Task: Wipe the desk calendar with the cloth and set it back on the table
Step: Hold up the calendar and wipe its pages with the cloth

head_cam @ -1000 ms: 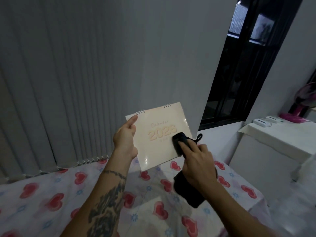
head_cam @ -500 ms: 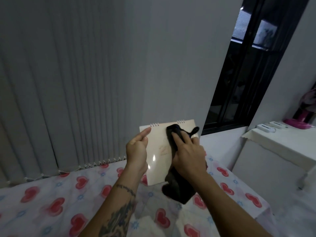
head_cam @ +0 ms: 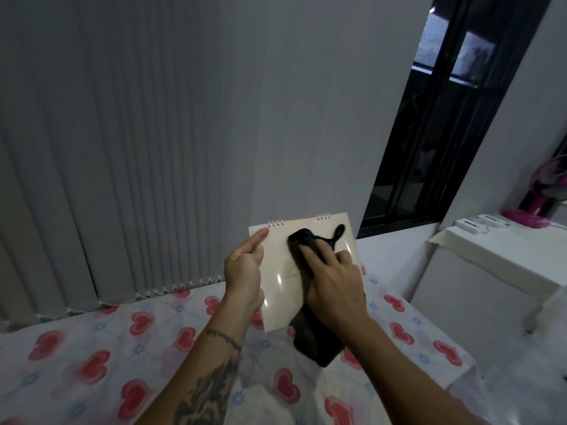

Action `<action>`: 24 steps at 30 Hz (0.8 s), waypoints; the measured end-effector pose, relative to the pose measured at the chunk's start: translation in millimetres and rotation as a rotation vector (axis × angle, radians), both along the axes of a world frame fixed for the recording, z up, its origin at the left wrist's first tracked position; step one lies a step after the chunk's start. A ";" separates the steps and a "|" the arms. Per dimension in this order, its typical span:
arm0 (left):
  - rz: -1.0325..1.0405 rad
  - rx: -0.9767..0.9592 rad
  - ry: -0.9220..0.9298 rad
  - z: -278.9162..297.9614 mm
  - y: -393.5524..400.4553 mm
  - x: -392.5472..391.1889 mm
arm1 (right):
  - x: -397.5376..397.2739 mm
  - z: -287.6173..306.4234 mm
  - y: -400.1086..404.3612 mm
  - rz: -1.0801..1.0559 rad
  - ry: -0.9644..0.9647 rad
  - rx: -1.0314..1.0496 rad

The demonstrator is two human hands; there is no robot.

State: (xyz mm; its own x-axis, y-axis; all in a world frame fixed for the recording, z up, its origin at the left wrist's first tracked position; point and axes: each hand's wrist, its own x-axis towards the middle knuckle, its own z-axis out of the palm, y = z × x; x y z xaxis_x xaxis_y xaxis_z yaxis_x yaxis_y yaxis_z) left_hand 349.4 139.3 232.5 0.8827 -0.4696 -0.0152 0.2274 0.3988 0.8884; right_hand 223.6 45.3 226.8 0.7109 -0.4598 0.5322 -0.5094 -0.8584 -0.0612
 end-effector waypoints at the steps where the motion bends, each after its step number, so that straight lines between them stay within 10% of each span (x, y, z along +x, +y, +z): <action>1: 0.009 -0.008 0.023 0.6 1.5 0.3 | -3.1 0.5 -8.1 -0.049 -0.023 0.026; 24: 0.035 -0.008 0.117 -4.3 -3.8 -2.4 | -29.7 -34.2 15.9 -0.100 0.004 0.092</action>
